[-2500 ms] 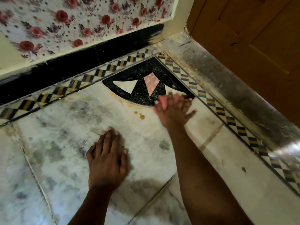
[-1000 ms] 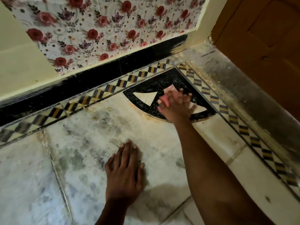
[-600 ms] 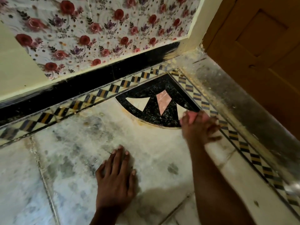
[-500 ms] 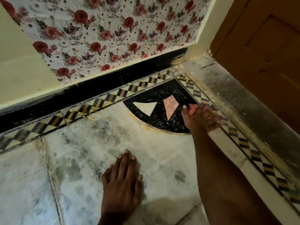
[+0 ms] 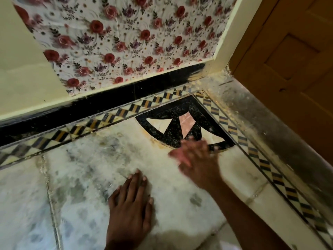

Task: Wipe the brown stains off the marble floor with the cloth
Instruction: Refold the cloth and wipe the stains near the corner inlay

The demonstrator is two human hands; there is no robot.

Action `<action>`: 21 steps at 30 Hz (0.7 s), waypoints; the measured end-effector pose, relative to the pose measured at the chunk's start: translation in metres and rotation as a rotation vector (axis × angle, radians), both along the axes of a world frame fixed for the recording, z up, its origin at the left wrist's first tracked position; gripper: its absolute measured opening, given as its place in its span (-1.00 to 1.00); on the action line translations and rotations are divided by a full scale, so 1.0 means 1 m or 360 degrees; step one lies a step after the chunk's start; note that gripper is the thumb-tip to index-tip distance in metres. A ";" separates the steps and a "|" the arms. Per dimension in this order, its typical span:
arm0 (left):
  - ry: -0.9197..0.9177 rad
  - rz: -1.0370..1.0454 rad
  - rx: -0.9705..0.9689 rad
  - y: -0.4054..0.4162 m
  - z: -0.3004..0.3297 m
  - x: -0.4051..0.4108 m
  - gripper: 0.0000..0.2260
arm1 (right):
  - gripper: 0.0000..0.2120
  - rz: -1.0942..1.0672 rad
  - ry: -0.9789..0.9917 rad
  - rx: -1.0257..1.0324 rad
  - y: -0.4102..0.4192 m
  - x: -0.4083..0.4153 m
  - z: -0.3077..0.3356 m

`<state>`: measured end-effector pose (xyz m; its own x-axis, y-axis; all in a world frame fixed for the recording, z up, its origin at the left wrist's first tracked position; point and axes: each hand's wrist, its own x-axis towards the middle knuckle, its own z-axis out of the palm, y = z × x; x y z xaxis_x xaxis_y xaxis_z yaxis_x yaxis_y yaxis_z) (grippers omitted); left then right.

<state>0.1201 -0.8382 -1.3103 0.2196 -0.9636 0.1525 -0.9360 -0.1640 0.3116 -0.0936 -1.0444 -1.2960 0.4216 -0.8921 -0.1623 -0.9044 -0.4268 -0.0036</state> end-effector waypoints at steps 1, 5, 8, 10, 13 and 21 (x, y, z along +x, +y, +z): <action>0.0003 -0.0001 0.0004 -0.001 0.000 0.000 -0.42 | -0.24 -0.0250 -0.0004 0.0007 -0.015 -0.010 0.001; -0.0028 -0.0014 0.0068 0.000 0.000 0.002 -0.42 | -0.23 -0.1026 -0.0253 0.0144 -0.067 0.009 0.008; -0.0025 0.0004 0.0090 0.000 0.003 0.001 -0.44 | -0.23 -0.0777 -0.0204 0.0155 -0.067 0.050 0.009; -0.0020 -0.0006 0.0118 0.001 0.003 0.001 -0.43 | -0.26 -0.0374 -0.0164 0.0152 -0.039 0.067 0.010; -0.0036 -0.0013 0.0120 0.001 0.004 0.002 -0.44 | -0.29 -0.0098 -0.0191 0.0074 0.033 0.065 0.007; -0.0053 -0.0001 0.0080 0.000 0.003 0.002 -0.44 | -0.23 -0.1604 -0.0552 -0.0068 0.035 0.009 -0.003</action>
<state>0.1217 -0.8379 -1.3071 0.2148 -0.9703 0.1112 -0.9458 -0.1782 0.2716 -0.0843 -1.0090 -1.2989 -0.4968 -0.8572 -0.1354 -0.7928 0.5118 -0.3311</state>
